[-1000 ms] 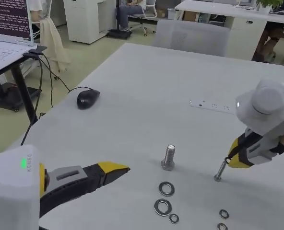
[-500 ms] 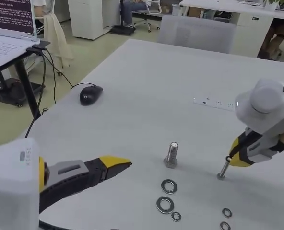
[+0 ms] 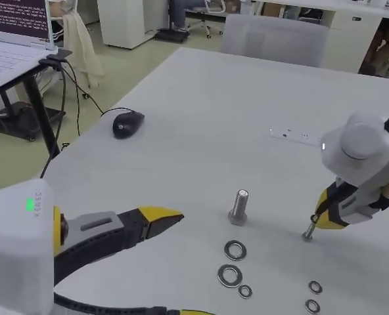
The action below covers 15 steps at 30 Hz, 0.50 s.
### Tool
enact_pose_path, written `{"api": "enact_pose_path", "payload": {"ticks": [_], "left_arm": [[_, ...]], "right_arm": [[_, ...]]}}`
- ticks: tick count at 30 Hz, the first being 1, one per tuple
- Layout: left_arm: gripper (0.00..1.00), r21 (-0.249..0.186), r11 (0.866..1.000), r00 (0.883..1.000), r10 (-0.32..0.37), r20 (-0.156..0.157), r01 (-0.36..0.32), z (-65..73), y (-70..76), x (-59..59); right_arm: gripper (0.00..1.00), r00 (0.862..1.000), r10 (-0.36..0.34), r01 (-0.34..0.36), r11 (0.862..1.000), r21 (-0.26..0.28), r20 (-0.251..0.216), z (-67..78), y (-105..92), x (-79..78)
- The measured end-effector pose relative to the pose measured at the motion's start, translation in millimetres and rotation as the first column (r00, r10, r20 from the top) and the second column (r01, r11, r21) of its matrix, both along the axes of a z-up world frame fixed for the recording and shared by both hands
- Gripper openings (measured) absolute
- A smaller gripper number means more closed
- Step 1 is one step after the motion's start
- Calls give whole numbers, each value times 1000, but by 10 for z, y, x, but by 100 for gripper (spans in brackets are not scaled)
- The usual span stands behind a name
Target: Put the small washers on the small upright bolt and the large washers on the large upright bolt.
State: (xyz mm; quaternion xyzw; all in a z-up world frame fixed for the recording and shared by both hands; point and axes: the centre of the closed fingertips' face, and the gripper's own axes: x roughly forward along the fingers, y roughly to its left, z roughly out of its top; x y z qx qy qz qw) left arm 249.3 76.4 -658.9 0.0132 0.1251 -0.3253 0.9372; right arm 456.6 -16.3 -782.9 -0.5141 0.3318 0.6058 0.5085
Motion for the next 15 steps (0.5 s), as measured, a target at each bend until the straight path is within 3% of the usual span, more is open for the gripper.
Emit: {"api": "enact_pose_path", "payload": {"ticks": [15], "left_arm": [[67, -1, 1000, 1000, 4, -9, -4, -20, 24, -2]], "right_arm": [[13, 1000, 20, -20, 1000, 4, -13, -332, -28, 17]]}}
